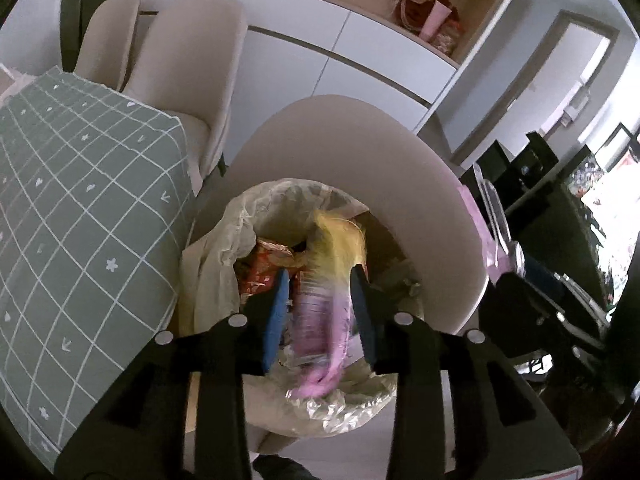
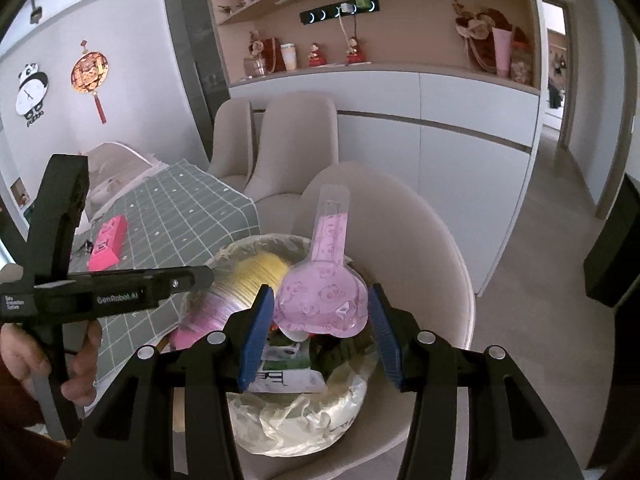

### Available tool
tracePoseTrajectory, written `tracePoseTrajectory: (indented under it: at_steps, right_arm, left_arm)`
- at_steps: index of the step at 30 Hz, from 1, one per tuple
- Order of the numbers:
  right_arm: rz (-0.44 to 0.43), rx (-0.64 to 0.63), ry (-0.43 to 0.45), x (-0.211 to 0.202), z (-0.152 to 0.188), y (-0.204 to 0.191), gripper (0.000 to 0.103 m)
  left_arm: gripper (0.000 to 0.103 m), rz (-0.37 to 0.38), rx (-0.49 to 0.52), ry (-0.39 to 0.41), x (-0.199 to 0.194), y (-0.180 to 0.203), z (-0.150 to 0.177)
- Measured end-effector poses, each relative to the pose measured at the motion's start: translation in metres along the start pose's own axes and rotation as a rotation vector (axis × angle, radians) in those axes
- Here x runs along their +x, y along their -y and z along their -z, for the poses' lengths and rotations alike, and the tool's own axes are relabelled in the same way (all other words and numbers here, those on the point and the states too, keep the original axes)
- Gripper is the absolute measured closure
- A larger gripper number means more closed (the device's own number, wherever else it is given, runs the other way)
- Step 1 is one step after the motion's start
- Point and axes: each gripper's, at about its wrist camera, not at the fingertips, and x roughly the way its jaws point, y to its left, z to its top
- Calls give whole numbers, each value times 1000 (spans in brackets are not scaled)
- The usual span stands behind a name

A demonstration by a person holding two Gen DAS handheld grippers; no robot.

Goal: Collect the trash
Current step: 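Drop the yellow-pink wrapper into the bag while the right tool releases the pink wrapper, then move both tools back over the table toward the pink strip and black clip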

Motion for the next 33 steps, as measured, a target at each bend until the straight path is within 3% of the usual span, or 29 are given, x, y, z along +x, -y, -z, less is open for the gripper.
tracePoseTrajectory:
  at_steps: [10,20,31,33]
  right_arm:
    - [-111,-32,-75,41,5,-24,57]
    - [-145,-81,-309,143,35,-47,57]
    - [-141,-57,-294,147,29,-50,54]
    - [-132,-63,-278,140,27,-51,46]
  left_arm:
    - [70,-81,-159,39,-41,-48,20]
    - [70,-193,-318,105,-89,-108,45]
    - [70,-242,-371,117,-100,-140,59]
    - [70,-249,-360,124,-101,-142,59]
